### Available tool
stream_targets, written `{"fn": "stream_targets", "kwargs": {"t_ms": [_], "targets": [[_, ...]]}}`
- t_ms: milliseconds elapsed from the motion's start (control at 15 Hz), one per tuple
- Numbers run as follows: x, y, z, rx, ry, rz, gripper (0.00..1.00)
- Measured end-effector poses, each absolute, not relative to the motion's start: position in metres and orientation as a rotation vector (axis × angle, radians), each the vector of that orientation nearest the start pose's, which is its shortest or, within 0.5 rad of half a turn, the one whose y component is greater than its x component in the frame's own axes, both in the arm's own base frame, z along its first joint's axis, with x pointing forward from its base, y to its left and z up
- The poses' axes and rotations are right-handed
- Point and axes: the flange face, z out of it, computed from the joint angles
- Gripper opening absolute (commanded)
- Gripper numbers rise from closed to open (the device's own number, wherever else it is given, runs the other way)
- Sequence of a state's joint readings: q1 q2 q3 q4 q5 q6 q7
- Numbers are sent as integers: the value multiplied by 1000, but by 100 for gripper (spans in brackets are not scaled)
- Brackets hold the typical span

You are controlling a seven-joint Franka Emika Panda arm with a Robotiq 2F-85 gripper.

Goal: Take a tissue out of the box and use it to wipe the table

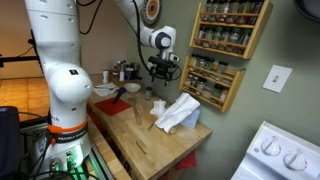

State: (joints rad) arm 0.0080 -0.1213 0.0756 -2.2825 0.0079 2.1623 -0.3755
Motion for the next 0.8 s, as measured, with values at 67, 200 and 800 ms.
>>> {"fn": "stream_targets", "kwargs": {"t_ms": [67, 200, 800], "targets": [[491, 41, 415, -3055, -699, -12, 100], [486, 40, 433, -3045, -686, -31, 99], [470, 40, 475, -3060, -646, -114, 100]]}}
